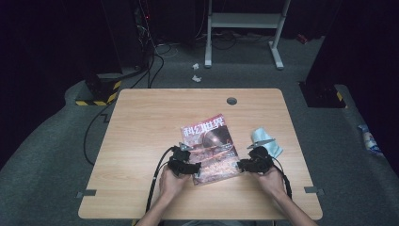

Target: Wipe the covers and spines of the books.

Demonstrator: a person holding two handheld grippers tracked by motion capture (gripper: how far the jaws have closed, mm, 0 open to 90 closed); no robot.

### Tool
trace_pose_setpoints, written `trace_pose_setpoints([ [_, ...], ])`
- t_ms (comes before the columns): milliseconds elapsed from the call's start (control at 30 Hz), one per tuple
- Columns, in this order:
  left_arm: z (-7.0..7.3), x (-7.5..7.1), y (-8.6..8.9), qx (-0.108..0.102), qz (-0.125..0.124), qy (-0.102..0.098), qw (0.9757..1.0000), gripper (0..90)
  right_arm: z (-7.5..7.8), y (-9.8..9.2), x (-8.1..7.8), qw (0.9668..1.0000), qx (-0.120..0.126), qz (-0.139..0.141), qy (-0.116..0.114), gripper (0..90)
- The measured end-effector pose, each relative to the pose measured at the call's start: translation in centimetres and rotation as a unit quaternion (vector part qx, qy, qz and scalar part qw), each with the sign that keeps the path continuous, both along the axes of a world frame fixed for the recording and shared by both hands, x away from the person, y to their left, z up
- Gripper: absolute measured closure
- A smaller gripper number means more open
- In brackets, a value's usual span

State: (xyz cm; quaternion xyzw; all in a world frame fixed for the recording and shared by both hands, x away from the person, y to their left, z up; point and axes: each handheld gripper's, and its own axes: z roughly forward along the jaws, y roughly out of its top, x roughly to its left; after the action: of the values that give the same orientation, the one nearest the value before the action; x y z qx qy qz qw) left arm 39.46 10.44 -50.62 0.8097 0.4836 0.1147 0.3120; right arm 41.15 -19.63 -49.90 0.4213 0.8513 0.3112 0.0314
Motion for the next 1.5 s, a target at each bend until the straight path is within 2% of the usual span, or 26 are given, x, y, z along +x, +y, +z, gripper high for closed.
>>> trace_pose_setpoints([
  [133, 0.0, 0.8, 0.2, -0.001, 0.005, -0.003, 1.0000, 38.5, -0.1, 0.2, 0.0, 1.0000, 0.002, 0.003, -0.002, 73.5],
  [233, 0.1, 1.4, 0.4, 0.004, 0.005, 0.000, 1.0000, 38.7, -0.1, 0.6, 0.0, 1.0000, 0.004, 0.002, -0.002, 73.3],
  [467, 0.3, 3.4, 0.6, 0.021, 0.013, -0.005, 0.9997, 38.9, -0.1, 1.7, 0.2, 0.9998, -0.004, 0.005, -0.017, 73.3],
  [533, 0.4, 4.0, 0.7, 0.033, 0.010, -0.008, 0.9994, 39.4, -0.2, 2.0, 0.3, 0.9999, 0.000, 0.001, -0.015, 73.3],
  [567, 0.4, 4.3, 0.6, 0.034, 0.010, -0.007, 0.9994, 39.4, -0.3, 2.1, 0.4, 0.9997, 0.002, 0.004, -0.023, 73.3],
  [633, 0.4, 4.8, 0.8, 0.036, 0.013, -0.013, 0.9992, 39.6, -0.4, 2.3, 0.6, 0.9997, 0.007, -0.001, -0.023, 73.3],
  [767, 0.4, 5.8, 1.0, 0.039, 0.017, -0.011, 0.9990, 39.9, -0.6, 2.7, 1.2, 0.9995, 0.015, -0.007, -0.025, 73.2],
  [900, 0.2, 6.5, 1.6, 0.033, 0.029, -0.021, 0.9988, 40.0, -0.4, 3.7, 1.9, 0.9993, 0.001, -0.008, -0.037, 73.1],
  [1033, -0.1, 7.2, 2.4, 0.020, 0.041, -0.029, 0.9986, 40.1, -0.5, 4.4, 2.4, 0.9991, 0.002, -0.008, -0.041, 73.1],
  [1200, -0.3, 7.4, 2.9, 0.007, 0.046, -0.029, 0.9985, 39.9, -0.5, 4.9, 2.8, 0.9989, 0.000, -0.011, -0.045, 70.9],
  [1300, -0.1, 7.2, 3.0, 0.007, 0.046, -0.023, 0.9987, 39.3, -0.2, 4.6, 2.8, 0.9991, 0.003, -0.011, -0.041, 67.0],
  [1367, 0.0, 7.0, 3.2, 0.014, 0.044, -0.023, 0.9986, 38.3, 0.3, 3.8, 2.5, 0.9983, 0.008, -0.019, -0.055, 66.7],
  [1400, 0.1, 6.8, 3.4, 0.010, 0.045, -0.022, 0.9987, 37.9, 0.6, 3.4, 2.4, 0.9978, 0.009, -0.023, -0.062, 66.4],
  [1500, 0.5, 6.4, 3.8, 0.013, 0.043, -0.020, 0.9988, 37.0, 1.6, 1.1, 2.3, 0.9953, 0.000, -0.056, -0.079, 65.1],
])
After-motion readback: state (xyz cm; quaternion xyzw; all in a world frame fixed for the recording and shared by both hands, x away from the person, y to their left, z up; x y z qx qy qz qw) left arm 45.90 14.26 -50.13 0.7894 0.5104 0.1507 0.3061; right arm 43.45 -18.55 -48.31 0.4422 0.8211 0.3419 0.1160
